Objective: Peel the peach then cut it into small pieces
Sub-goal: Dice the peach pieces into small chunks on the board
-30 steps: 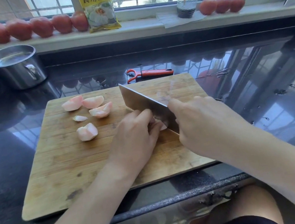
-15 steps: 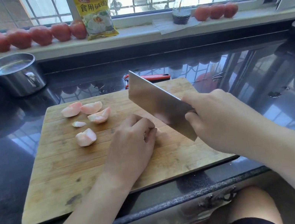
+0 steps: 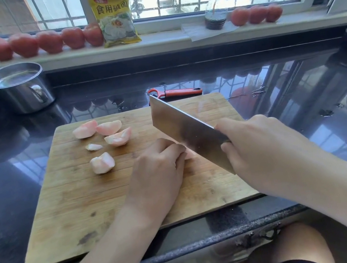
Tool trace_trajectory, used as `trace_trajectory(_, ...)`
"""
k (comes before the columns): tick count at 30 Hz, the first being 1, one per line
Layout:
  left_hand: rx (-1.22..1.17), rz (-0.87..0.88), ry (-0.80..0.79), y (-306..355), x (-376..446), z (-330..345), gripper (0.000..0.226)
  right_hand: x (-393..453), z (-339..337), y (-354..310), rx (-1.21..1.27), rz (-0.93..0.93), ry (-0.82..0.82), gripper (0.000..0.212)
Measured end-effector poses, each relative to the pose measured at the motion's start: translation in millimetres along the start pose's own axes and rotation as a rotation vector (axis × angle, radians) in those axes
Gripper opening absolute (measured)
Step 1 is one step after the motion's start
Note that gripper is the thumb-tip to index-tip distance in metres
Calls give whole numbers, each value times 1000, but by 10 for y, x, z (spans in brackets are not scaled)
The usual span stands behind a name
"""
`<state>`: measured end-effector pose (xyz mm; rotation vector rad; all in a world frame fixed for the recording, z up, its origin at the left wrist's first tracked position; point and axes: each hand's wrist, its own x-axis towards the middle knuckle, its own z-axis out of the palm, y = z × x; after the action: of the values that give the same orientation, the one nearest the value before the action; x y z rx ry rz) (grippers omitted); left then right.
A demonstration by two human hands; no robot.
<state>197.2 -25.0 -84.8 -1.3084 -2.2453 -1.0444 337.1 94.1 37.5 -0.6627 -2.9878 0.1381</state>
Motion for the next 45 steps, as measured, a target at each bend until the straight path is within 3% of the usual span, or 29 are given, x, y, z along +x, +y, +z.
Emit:
trace_trajectory(15, 38, -40, -43, 26, -3, 15, 10, 17, -51, 40, -7, -6, 7, 6)
trace_trajectory(20, -10, -49, -35, -17, 9, 16, 23, 160, -2, 216, 56, 32, -28, 20)
trace_trajectory(24, 3, -43, 23, 19, 13, -1, 16, 275, 112, 357, 98, 50, -38, 10)
trace_trajectory(29, -45, -4, -120, 25, 49, 3, 4, 334, 108, 476, 191, 77, -37, 12)
trace_trajectory(32, -137, -2, -214, -95, 155, -81, 21, 323, 89, 514, 234, 74, -35, 11)
trace_trajectory(34, -138, -3, -241, -155, 205, -147, 17, 296, 84, 509, 267, 65, -50, 12)
trace_trajectory(37, -142, 28, -225, -172, 187, -159, 6, 242, 84, 442, 273, 41, -56, 15)
trace_trajectory(45, -66, 77, -114, -123, 89, -39, 11, 143, 42, 247, 146, 24, -46, 11)
